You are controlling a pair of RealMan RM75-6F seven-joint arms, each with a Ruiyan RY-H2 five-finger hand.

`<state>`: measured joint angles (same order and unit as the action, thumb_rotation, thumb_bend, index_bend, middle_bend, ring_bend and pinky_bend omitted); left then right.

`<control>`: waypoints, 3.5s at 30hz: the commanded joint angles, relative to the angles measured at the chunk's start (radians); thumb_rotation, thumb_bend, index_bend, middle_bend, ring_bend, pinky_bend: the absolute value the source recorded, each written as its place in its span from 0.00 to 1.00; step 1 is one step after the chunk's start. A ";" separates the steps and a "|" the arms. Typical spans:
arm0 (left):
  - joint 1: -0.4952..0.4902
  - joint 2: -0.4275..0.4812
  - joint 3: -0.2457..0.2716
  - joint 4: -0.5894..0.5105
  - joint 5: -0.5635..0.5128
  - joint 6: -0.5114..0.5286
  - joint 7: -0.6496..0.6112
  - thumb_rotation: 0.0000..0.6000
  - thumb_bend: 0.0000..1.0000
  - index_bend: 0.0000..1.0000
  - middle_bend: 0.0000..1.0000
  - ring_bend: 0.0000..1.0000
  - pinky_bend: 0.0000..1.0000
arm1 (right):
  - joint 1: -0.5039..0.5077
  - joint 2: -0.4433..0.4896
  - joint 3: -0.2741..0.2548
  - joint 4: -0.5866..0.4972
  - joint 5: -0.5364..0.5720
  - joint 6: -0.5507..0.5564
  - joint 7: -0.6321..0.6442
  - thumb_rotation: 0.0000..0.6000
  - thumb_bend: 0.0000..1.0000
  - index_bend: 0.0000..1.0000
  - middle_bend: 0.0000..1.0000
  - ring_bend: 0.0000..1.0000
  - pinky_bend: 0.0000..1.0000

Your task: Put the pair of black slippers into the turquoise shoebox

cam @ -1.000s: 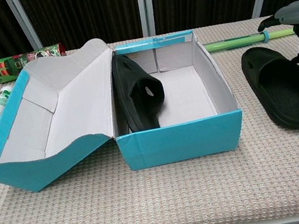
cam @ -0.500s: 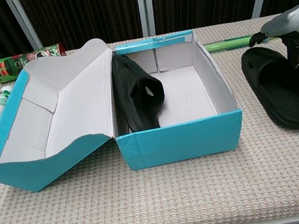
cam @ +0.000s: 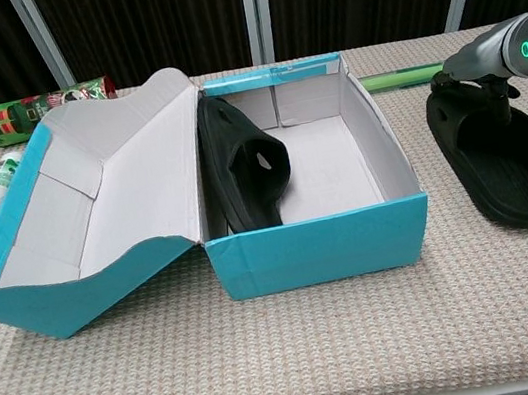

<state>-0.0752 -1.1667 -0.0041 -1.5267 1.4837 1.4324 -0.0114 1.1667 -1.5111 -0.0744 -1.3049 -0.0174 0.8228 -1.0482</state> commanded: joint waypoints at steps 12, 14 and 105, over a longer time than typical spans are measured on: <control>-0.002 -0.003 0.001 0.010 -0.004 -0.010 -0.012 1.00 0.03 0.16 0.12 0.04 0.03 | -0.022 -0.059 0.015 0.031 -0.116 0.071 0.001 1.00 0.21 0.25 0.29 0.72 0.92; -0.001 -0.001 0.002 0.009 -0.004 -0.010 -0.012 1.00 0.03 0.17 0.12 0.04 0.03 | -0.045 -0.063 0.020 0.043 -0.189 0.087 0.043 1.00 0.22 0.31 0.32 0.72 0.93; -0.005 0.004 -0.003 0.014 0.005 -0.003 -0.032 1.00 0.03 0.16 0.12 0.04 0.03 | -0.353 -0.084 0.304 0.042 -1.262 0.016 1.369 1.00 0.06 0.00 0.00 0.52 0.87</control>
<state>-0.0808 -1.1632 -0.0075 -1.5131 1.4883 1.4297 -0.0433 0.8202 -1.6227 0.2261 -1.2348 -1.2780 0.8342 0.3403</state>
